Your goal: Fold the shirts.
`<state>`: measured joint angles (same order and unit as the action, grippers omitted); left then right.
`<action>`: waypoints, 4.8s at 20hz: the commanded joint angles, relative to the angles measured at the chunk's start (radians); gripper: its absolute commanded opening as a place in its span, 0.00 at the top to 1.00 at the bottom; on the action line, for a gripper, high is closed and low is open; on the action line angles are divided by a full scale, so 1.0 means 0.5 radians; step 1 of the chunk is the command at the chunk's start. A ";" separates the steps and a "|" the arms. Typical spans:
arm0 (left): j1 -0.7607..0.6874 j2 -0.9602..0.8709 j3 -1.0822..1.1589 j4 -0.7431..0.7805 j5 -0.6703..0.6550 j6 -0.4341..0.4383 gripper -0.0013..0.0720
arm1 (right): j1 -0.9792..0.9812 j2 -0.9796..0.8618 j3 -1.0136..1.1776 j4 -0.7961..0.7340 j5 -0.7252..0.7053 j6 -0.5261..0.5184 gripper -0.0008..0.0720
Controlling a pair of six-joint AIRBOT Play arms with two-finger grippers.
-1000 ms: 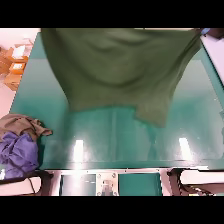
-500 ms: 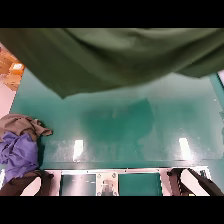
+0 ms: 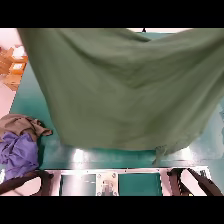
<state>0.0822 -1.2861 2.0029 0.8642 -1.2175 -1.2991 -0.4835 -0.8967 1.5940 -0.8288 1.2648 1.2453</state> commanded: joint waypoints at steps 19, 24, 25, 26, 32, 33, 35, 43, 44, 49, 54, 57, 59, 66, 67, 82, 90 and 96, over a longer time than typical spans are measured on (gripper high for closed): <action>-0.055 -1.275 0.143 -0.056 -0.024 0.099 0.07 | -0.128 -1.216 -0.531 -0.024 -0.347 -0.005 0.45; 0.304 -1.094 -0.211 0.146 -0.874 -0.071 0.07 | -0.478 -0.775 -1.005 -0.112 -0.013 0.061 0.45; 0.333 -1.057 -0.385 0.139 -0.901 -0.072 0.07 | -0.533 -0.688 -1.131 -0.131 -0.013 0.072 0.45; 0.343 -1.011 -0.577 0.151 -0.874 -0.066 0.07 | -0.591 -0.596 -1.272 -0.154 -0.011 0.078 0.45; 0.328 -0.835 -1.597 0.005 -0.511 0.143 0.18 | -0.761 -0.382 -1.873 -0.164 -0.120 0.212 0.45; 0.291 -0.835 -1.684 -0.026 -0.436 0.174 0.24 | -0.761 -0.382 -1.915 -0.163 -0.127 0.214 0.45; 0.187 -0.835 -1.805 -0.028 -0.283 0.208 0.30 | -0.760 -0.382 -1.958 -0.166 -0.127 0.228 0.44; -0.044 -0.835 -1.858 -0.030 -0.093 0.269 0.92 | -0.756 -0.422 -2.025 -0.386 -0.122 0.381 0.31; -0.044 -0.835 -1.858 -0.030 -0.064 0.284 0.95 | -0.755 -0.456 -2.061 -0.385 -0.126 0.372 0.31; -0.044 -0.835 -1.858 -0.032 -0.028 0.351 0.95 | -0.755 -0.683 -2.117 -0.076 -0.249 0.125 0.32; -0.044 -0.833 -1.808 -0.053 -0.058 0.387 0.95 | -0.686 -0.858 -2.113 0.378 -0.261 -0.190 0.83; -0.044 -0.735 -1.520 -0.116 -0.251 0.384 0.95 | -0.603 -0.760 -1.928 0.552 -0.040 -0.267 0.96; -0.044 -0.496 -1.242 -0.172 -0.276 0.351 0.95 | -0.589 -0.569 -1.628 0.734 0.089 -0.278 0.96; -0.044 0.484 0.032 -0.175 0.111 0.249 0.95 | -0.741 0.133 -0.136 1.212 -0.074 -0.239 0.96; -0.044 0.583 0.155 -0.172 0.184 0.261 0.95 | -0.781 0.191 0.042 1.212 -0.148 -0.240 0.96; -0.045 0.698 -0.691 0.336 0.198 0.090 0.95 | -0.500 0.264 -0.475 0.919 -0.504 -0.320 0.96; -0.047 -0.480 -1.068 0.034 0.468 0.311 0.95 | 0.122 -0.808 -1.093 0.803 -1.013 -0.519 0.96; -0.046 -0.916 -0.996 -0.132 0.974 0.314 0.95 | 0.142 -1.683 -0.502 0.871 -0.929 -0.372 0.96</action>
<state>0.0586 -1.6505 1.4864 0.8402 -0.8444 -1.1484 -0.4263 -1.5547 1.2194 -0.4011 0.7856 1.0138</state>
